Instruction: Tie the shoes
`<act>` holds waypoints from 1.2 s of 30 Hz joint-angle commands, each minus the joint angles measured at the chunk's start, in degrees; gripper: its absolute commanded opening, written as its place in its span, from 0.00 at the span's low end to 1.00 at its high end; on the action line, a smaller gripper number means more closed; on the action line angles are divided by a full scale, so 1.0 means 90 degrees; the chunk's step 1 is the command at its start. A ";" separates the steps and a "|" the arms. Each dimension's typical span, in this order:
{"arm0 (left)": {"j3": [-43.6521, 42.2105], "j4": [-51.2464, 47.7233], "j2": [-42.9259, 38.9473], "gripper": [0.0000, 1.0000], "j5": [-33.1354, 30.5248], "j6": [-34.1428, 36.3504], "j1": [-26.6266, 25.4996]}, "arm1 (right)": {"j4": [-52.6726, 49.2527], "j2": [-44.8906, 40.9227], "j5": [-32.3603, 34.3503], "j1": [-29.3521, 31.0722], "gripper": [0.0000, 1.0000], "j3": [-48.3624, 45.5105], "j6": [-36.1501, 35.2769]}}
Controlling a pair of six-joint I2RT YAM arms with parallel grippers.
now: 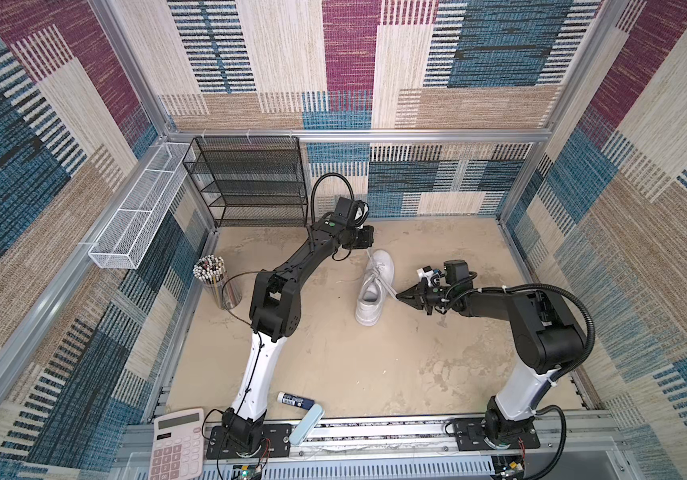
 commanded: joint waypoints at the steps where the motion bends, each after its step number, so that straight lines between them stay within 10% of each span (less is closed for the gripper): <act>1: -0.0062 0.0327 -0.0105 0.00 -0.0149 -0.0117 0.0049 | -0.0419 -0.0074 0.0240 -0.0026 0.00 0.0065 -0.0252; 36: -0.1272 0.0839 -0.0892 0.00 -0.1166 -0.0120 0.0209 | -0.1252 -0.0424 0.1033 -0.0548 0.00 -0.0283 -0.0551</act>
